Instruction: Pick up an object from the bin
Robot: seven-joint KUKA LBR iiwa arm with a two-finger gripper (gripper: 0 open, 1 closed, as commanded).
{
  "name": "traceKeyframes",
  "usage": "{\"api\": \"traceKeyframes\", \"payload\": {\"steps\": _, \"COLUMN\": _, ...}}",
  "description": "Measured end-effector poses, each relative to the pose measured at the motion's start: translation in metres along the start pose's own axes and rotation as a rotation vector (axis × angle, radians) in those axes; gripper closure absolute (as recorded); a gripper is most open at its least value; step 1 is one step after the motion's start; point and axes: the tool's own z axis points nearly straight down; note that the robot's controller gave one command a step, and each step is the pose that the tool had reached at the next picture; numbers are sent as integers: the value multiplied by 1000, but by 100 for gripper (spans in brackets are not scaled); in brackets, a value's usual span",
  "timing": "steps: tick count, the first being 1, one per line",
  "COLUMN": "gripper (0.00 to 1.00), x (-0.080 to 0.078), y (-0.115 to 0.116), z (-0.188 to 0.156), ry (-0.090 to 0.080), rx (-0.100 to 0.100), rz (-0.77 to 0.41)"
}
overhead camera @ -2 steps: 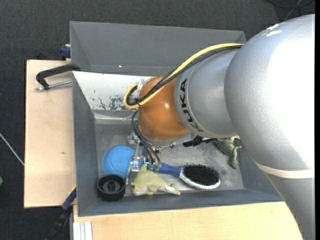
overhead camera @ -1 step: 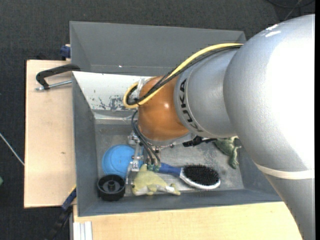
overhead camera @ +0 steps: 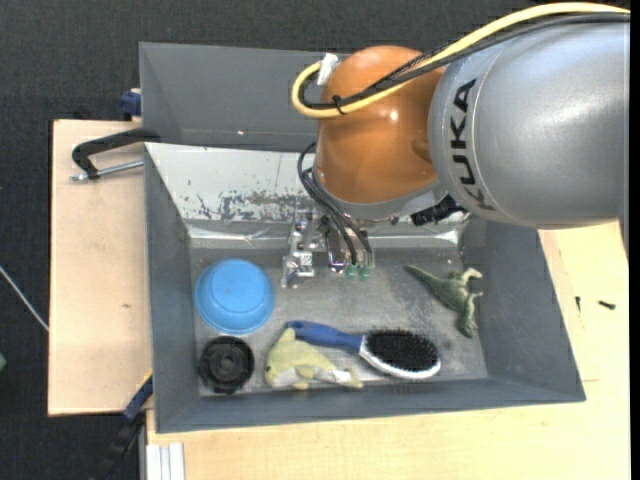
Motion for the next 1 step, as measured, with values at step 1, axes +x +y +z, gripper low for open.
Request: {"api": "traceKeyframes", "payload": {"steps": 1, "gripper": 0, "x": 2, "y": 0, "z": 5, "ry": 10, "rx": 2, "rz": 0}}
